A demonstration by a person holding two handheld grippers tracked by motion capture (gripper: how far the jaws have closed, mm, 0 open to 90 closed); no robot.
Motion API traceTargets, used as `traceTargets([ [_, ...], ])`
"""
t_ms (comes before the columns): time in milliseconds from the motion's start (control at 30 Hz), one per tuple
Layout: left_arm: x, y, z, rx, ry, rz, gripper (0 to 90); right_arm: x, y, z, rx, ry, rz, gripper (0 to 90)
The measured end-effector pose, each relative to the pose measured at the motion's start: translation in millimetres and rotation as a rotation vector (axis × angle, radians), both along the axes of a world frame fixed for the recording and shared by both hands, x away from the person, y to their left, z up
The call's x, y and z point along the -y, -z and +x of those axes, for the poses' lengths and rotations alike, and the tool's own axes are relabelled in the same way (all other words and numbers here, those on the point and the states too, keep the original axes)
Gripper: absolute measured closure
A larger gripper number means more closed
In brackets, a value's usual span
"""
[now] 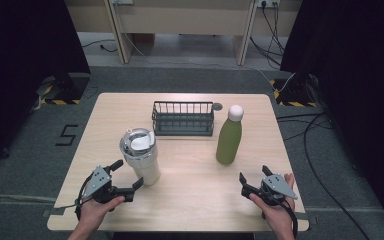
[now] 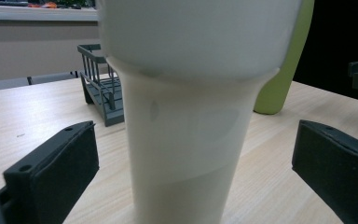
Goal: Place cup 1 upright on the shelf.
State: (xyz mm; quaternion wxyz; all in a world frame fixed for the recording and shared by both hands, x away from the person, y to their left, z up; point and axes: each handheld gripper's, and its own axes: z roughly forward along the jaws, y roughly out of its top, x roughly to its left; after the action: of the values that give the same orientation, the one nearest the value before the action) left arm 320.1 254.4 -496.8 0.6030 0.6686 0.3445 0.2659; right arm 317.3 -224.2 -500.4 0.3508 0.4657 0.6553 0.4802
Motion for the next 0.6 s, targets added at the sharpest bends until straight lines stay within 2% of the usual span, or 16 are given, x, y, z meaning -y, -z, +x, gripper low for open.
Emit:
traceTargets([
  [333,15.5,-2.1,17.8,-0.001,0.016,0.014,0.0,1.1,3.1,2.2,-0.014,-0.001,0.002,14.2],
  [467,19.0,-1.0,25.9,-0.006,0.027,0.004,0.0,0.9,3.4,1.8,-0.017,-0.006,-0.003,14.6],
  [600,22.0,-1.7,31.7,0.009,0.031,0.027,0.0,0.7,4.5,2.4,-0.024,-0.002,-0.007,14.7],
])
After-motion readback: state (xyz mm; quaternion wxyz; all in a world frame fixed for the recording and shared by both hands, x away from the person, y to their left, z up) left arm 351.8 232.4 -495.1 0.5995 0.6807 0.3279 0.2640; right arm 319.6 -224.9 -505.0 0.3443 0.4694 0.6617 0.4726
